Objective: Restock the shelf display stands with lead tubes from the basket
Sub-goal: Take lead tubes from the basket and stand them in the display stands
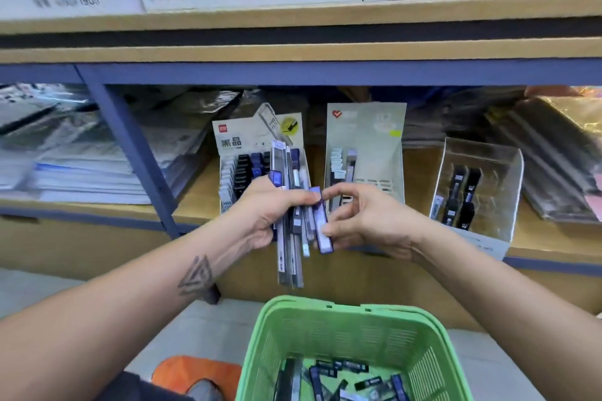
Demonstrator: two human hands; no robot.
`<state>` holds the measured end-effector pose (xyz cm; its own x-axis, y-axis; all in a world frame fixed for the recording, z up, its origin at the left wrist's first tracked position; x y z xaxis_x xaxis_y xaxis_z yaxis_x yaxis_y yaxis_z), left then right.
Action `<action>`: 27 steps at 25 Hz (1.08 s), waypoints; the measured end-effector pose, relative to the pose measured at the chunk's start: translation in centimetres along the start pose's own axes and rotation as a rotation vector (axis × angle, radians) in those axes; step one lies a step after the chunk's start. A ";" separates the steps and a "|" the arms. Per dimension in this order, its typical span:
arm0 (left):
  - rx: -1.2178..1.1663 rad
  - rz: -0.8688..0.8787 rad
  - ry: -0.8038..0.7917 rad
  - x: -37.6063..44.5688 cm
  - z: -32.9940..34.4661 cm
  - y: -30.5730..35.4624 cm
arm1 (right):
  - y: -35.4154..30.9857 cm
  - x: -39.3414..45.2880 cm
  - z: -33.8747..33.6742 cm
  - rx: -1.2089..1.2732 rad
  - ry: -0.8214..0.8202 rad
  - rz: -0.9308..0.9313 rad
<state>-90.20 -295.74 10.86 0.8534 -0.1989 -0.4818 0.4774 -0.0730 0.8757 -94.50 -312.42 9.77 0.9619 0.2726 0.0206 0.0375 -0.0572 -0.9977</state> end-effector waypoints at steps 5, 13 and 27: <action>-0.135 0.001 0.018 1.9 -2.9 3.0 | -1.3 2.9 -0.5 0.008 0.141 -0.054; -0.176 -0.095 0.043 1.5 -5.2 4.6 | -1.9 4.6 0.9 0.032 0.183 -0.107; -0.125 -0.017 0.155 0.6 -11.3 5.6 | -0.8 7.8 3.1 -0.728 0.200 -0.280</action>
<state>-84.68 -285.22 15.09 0.8622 -0.0455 -0.5045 0.5063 0.0483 0.8610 -87.84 -307.30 10.53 0.9183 0.1968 0.3436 0.3854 -0.6429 -0.6619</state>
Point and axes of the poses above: each hand's wrist, its own x-axis towards the middle knuckle, its own z-axis out of the palm, y = z × x, the point moved 3 cm from there along x, towards the middle knuckle, and after that the axes turned 13 degrees about -z, right-handed, at the moved point
